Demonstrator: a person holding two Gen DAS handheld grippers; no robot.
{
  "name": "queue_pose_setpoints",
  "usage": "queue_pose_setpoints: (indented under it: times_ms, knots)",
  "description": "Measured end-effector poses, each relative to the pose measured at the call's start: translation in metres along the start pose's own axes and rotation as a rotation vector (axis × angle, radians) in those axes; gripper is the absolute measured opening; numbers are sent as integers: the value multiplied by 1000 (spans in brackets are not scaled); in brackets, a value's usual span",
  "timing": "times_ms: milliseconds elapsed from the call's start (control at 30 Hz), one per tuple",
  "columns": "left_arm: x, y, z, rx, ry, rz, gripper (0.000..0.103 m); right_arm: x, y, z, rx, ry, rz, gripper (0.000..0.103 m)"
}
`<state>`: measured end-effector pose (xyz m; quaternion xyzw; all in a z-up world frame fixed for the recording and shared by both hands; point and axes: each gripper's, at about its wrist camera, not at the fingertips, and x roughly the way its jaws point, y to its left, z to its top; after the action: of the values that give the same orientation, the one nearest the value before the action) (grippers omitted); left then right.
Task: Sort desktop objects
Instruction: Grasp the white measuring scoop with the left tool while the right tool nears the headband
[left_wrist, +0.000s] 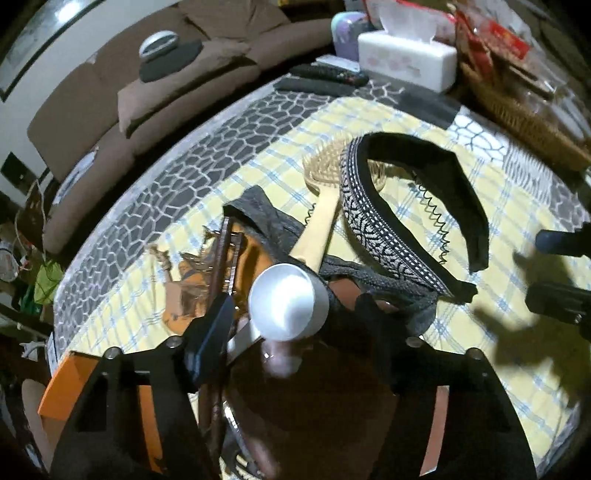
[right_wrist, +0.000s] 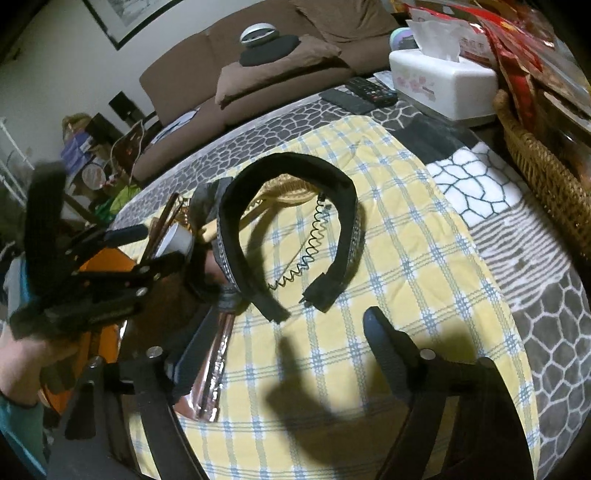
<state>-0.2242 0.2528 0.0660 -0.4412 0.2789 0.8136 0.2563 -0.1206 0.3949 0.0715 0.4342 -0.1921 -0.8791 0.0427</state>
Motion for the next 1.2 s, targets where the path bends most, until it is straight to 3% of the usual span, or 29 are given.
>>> queue_pose_setpoints:
  times_ms: [67,133,200,500,833,900,1000,1067,1200]
  knots:
    - [7,0,1,-6,22,-14,49,2,0,0,-7,5,7,75]
    - [12,0,1,-15,39,-31,28,4,0,0,-8,8,17,75]
    - [12,3,0,-35,37,-60,13,7,0,1,-9,-1,49,73]
    - [-25,36,-11,-220,-34,-205,9,36,5,25,32,-41,97,72]
    - [-82,54,-29,-293,-133,-321,9,70,39,40,-18,-37,76,72]
    - [-90,57,-32,-302,-146,-331,9,74,43,41,-29,-40,71,65]
    - [-101,62,-37,-320,-167,-347,9,83,45,42,-41,-21,54,42]
    - [-106,64,-40,-325,-172,-349,9,89,45,43,-39,-3,56,16]
    - [-117,74,-53,-349,-182,-351,9,86,51,41,-91,-16,51,9]
